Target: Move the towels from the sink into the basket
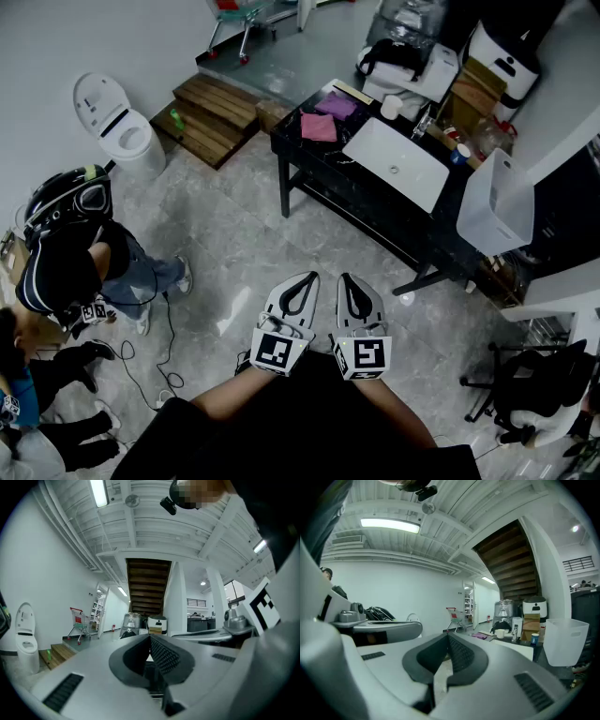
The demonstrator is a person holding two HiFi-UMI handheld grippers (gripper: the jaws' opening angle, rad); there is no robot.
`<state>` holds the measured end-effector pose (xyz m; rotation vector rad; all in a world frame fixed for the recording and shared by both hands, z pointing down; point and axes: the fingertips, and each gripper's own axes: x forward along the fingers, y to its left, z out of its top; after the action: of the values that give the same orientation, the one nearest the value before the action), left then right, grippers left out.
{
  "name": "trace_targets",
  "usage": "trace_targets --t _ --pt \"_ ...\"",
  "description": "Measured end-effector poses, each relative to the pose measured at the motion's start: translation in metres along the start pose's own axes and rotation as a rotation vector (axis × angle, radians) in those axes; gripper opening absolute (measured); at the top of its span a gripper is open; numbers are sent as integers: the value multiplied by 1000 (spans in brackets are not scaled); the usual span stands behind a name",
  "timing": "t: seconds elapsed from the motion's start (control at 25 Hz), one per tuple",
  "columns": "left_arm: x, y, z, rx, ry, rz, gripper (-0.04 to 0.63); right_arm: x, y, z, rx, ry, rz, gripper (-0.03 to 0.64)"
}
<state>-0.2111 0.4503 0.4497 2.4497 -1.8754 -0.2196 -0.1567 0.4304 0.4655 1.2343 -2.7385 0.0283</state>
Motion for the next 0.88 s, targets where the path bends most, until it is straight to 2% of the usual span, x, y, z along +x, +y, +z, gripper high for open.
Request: trace_targets --t 0.24,0.44,0.64,0.88 --pt "-1 30 -2 -32 16 -5 12 18 3 -1 28 -1 -45 18" --pt "-4 54 -14 -47 54 -28 14 22 -9 -6 116 -1 -121 18" --pt "-15 65 -23 -77 53 -57 14 25 2 -10 92 -2 -155 18" --pt "-21 86 -54 -146 115 -45 13 43 20 -38 42 87 -130 20"
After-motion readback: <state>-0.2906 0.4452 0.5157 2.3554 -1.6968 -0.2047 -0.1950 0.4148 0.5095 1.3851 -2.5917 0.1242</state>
